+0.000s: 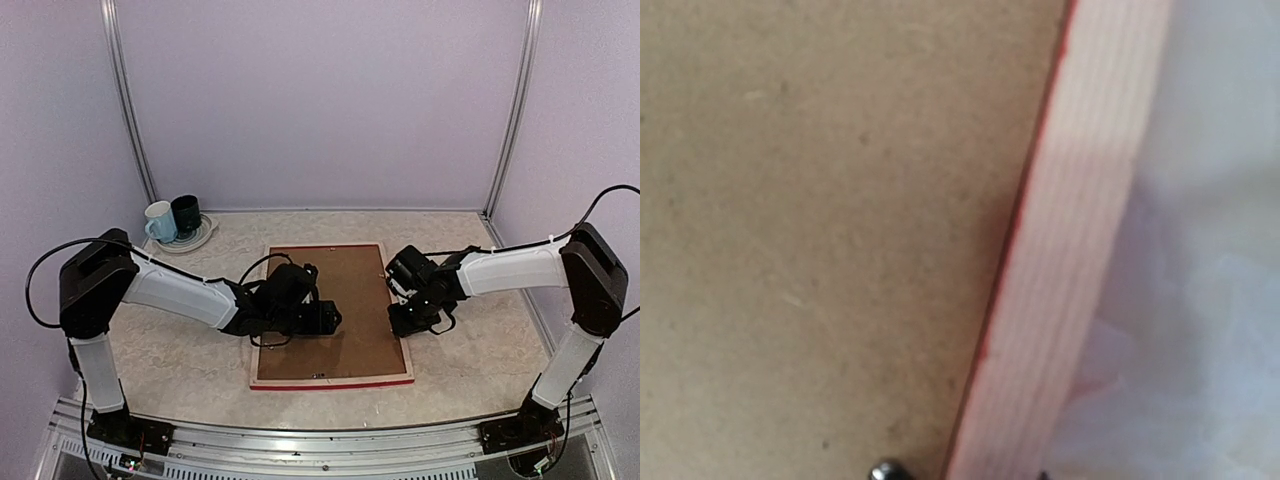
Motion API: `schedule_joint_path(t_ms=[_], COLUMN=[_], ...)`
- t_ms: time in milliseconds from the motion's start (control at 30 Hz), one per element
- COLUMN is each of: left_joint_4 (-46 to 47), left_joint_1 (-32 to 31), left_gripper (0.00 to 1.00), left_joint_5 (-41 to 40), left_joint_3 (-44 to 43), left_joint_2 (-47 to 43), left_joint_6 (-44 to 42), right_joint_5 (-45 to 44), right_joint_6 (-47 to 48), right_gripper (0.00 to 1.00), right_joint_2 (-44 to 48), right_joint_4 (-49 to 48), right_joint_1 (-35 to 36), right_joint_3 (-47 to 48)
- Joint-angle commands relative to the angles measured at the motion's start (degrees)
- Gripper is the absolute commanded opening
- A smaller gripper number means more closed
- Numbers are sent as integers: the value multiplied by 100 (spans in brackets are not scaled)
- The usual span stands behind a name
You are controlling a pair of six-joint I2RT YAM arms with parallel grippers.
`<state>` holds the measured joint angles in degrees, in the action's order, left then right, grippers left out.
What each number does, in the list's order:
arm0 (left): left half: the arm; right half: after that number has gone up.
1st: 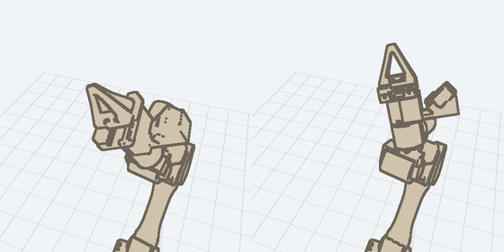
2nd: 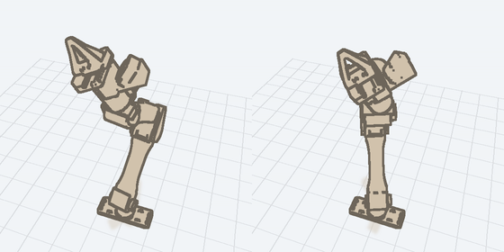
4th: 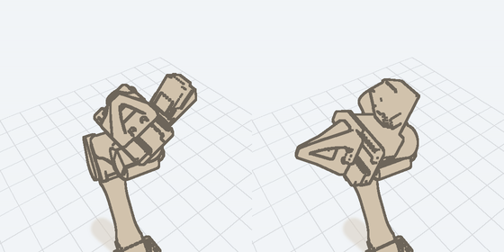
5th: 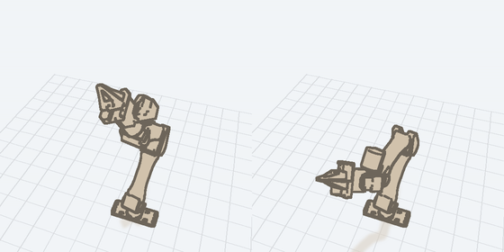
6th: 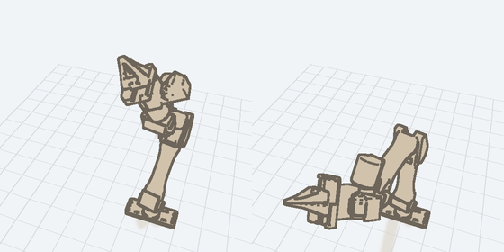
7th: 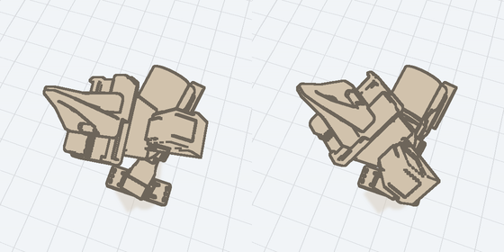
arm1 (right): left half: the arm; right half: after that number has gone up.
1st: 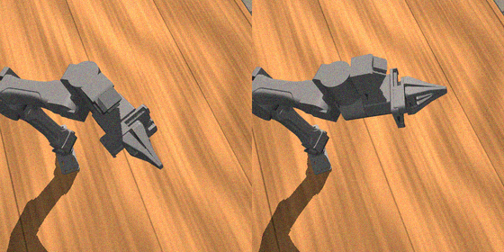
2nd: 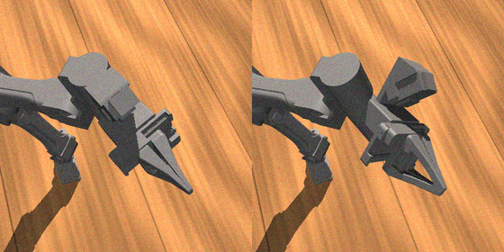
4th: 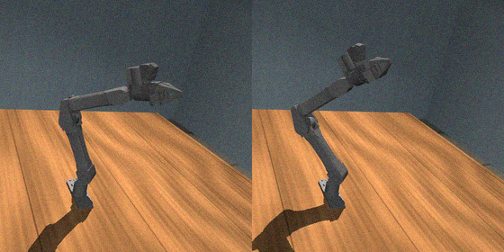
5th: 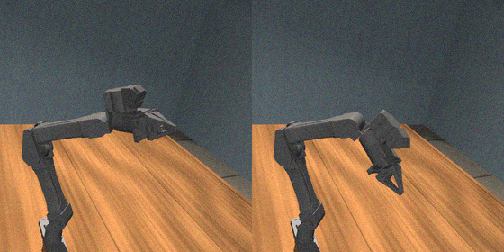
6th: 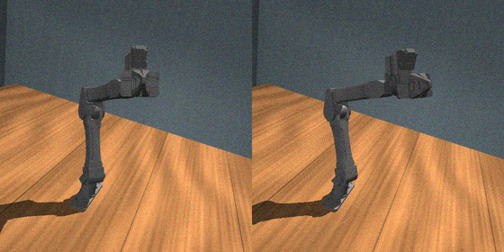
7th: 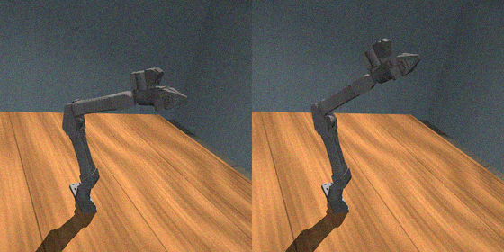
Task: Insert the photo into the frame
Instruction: Press the fastener onto the backboard.
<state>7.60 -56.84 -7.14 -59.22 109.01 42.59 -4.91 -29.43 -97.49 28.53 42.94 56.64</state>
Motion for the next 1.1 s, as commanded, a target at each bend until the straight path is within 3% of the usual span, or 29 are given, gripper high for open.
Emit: schedule_joint_path(t_ms=[0,200,333,433,733,1067], left_joint_4=[-413,-824,-1151,-1362,-1742,-2072], left_joint_1=[208,328,377,401,520,559], left_gripper=[80,87,94,99,99,95], left_joint_5=[-204,-440,-519,-591,-539,-456], left_joint_3=[-382,-531,-227,141,1177,1639], left_joint_2=[-495,-1014,-1400,-1684,-2412,-2564], left_joint_6=[-173,-281,-281,-224,207,736], right_joint_5=[-78,-271,-431,-450,-269,-379], right_joint_6=[123,162,265,407,815,1002], right_gripper=[33,59,85,98,99,97], right_joint_2=[267,696,1029,1302,1608,1579], right_joint_4=[484,617,509,236,-901,-2048], right_joint_1=[-50,-58,-61,-94,-154,-165], right_joint_3=[177,316,222,18,-672,-1594])
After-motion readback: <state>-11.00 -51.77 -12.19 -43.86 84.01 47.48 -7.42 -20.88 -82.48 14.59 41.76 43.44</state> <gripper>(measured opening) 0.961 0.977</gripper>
